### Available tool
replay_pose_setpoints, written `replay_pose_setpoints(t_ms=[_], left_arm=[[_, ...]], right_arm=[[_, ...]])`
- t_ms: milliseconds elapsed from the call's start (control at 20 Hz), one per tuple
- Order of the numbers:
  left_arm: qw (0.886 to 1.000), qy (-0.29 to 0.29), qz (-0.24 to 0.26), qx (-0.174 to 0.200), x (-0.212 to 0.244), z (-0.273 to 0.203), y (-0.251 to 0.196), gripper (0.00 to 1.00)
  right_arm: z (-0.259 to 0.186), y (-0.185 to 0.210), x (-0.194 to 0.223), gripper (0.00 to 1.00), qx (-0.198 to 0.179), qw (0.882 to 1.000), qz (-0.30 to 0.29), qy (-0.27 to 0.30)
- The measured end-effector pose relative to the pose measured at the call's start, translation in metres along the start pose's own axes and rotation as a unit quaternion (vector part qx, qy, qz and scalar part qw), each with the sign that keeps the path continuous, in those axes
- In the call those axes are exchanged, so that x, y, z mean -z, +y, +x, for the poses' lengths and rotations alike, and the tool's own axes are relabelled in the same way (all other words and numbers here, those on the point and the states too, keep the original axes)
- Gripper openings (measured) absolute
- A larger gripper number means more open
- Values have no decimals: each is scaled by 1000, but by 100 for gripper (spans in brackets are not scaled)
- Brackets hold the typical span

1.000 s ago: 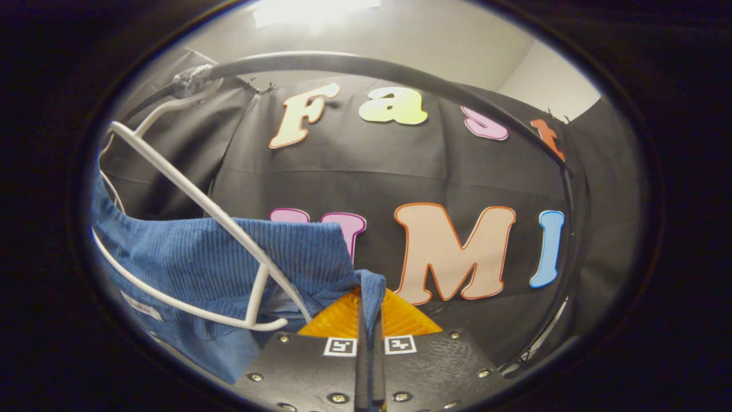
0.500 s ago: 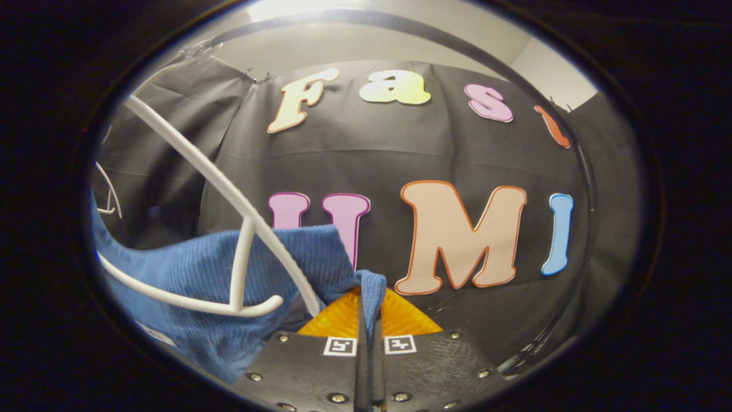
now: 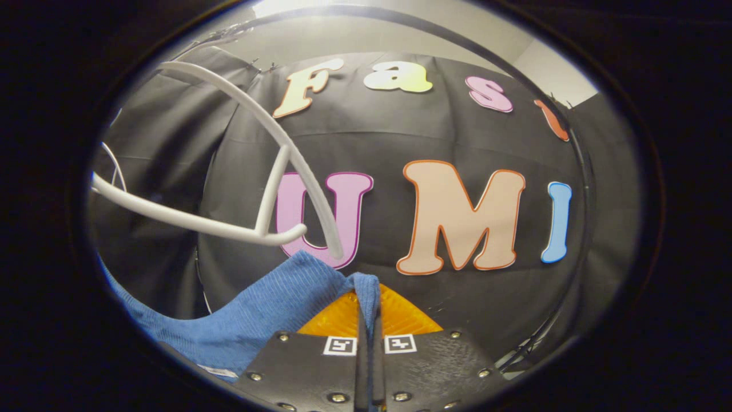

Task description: Grasp the clothes on the hanger with both hands and then place them into the laundry hamper below.

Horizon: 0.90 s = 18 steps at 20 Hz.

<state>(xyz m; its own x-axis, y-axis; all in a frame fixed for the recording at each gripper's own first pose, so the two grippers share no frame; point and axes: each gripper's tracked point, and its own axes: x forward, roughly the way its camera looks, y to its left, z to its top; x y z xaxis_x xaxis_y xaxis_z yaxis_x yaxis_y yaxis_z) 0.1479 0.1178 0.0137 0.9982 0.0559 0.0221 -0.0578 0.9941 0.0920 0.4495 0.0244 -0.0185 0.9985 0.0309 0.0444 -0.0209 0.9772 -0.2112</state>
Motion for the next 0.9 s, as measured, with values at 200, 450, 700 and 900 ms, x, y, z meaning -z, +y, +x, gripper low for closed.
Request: replay_pose_setpoints(t_ms=[200, 450, 700, 900], left_arm=[[1000, -5, 7, -28, 2, 5, 9, 0], [998, -1, 14, -56, 4, 12, 13, 2], [998, -1, -10, -57, 7, 19, 10, 0], [999, 9, -16, -51, 19, 29, -3, 0]], right_arm=[[-26, -7, -3, 4, 0, 1000, 8, 5], [-72, -16, -6, 3, 0, 999, 49, 15], [-128, -23, -11, 4, -3, 998, 55, 23], [-159, -22, -13, 3, -7, 997, 73, 31]])
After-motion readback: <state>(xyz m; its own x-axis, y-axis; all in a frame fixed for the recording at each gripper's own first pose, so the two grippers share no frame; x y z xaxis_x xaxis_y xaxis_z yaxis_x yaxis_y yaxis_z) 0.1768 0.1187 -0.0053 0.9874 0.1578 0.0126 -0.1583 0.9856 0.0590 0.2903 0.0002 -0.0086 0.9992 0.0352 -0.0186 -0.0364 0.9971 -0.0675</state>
